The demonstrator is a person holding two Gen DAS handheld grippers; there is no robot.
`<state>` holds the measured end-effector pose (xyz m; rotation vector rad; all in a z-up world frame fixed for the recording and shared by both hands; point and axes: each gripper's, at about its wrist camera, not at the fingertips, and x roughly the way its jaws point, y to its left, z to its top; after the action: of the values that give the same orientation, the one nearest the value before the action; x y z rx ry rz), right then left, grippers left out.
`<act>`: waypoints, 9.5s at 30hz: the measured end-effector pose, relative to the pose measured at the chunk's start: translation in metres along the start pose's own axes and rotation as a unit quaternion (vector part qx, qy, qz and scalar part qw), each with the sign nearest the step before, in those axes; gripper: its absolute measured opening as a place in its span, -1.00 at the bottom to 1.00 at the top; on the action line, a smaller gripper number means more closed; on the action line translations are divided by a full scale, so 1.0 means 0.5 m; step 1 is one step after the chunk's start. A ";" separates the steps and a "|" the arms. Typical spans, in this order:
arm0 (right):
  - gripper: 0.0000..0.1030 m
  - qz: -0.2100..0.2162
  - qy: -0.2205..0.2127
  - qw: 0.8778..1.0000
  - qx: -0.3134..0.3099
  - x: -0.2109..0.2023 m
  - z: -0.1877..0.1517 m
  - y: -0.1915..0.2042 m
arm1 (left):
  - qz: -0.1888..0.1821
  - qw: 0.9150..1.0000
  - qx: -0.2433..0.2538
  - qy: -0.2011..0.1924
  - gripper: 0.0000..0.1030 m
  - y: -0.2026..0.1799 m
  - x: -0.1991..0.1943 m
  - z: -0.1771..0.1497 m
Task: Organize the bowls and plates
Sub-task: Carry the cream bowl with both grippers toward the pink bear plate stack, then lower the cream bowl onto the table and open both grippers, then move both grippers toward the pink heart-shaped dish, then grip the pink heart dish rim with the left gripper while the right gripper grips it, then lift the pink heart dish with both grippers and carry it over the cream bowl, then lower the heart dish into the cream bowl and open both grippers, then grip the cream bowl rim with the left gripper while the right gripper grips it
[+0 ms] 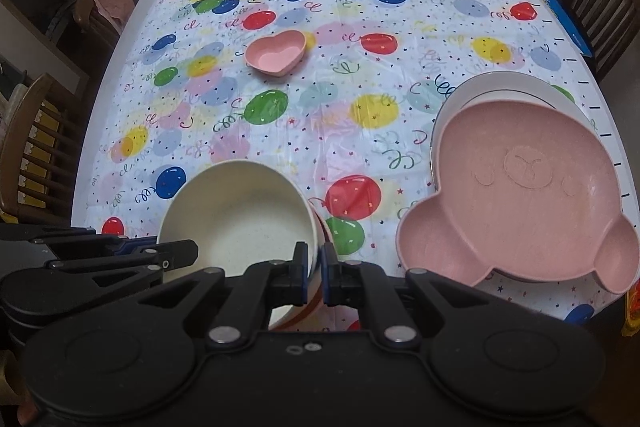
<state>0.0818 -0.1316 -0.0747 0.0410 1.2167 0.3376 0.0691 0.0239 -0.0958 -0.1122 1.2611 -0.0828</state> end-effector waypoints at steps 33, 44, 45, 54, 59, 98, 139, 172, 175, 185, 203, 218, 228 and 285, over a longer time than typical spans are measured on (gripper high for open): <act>-0.46 0.011 -0.021 1.000 -0.011 -0.044 0.026 0.011 | -0.013 0.999 0.015 -0.042 -0.83 0.012 -0.065 0.023; -0.27 0.024 -0.063 0.997 -0.026 -0.090 0.071 0.037 | -0.019 0.996 0.006 -0.086 -0.40 0.034 -0.114 0.054; -0.24 0.026 -0.068 0.997 -0.026 -0.095 0.076 0.039 | -0.018 0.996 0.005 -0.092 -0.35 0.036 -0.118 0.059; 0.20 0.030 -0.106 0.994 -0.025 -0.119 0.130 0.044 | -0.012 0.992 -0.011 -0.127 0.11 0.050 -0.130 0.113; 0.48 0.030 -0.117 0.992 -0.028 -0.114 0.163 0.039 | -0.004 0.990 -0.018 -0.143 0.31 0.057 -0.124 0.145; 0.40 0.030 0.000 1.000 0.000 0.247 0.403 -0.038 | 0.039 0.984 -0.159 -0.068 0.47 0.161 0.189 0.348; -0.98 0.036 0.027 0.999 -0.012 0.298 0.395 0.000 | -0.008 0.989 -0.136 -0.064 -0.87 0.123 0.204 0.333; -0.98 0.004 -0.019 1.000 0.010 0.021 0.218 0.015 | -0.053 0.996 -0.043 -0.063 -0.87 0.010 -0.027 0.181; -0.98 -0.007 -0.019 1.000 0.011 0.005 0.192 0.018 | -0.057 0.996 -0.034 -0.058 -0.87 -0.002 -0.042 0.160; -0.97 -0.019 -0.023 0.999 0.014 -0.043 0.111 0.031 | -0.064 0.997 -0.013 -0.050 -0.87 -0.016 -0.075 0.092; -0.97 0.005 0.007 0.999 0.053 -0.014 0.008 0.012 | -0.050 0.999 0.008 -0.011 -0.87 -0.028 -0.035 0.013; -0.92 0.002 0.029 0.997 0.065 0.031 -0.007 0.007 | -0.044 0.999 0.019 0.003 -0.86 -0.026 -0.004 0.007; -0.69 0.003 0.026 0.998 0.065 0.029 -0.005 0.013 | -0.046 0.999 0.024 0.002 -0.86 -0.025 -0.006 0.006; 0.96 0.028 -0.057 0.989 0.132 -0.055 -0.099 -0.075 | -0.067 0.996 0.035 -0.057 0.51 -0.006 -0.023 0.007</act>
<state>0.0365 -0.1820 -0.0749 0.3195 1.1416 0.2185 0.0689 0.0225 -0.0836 -0.1386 1.1351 -0.2328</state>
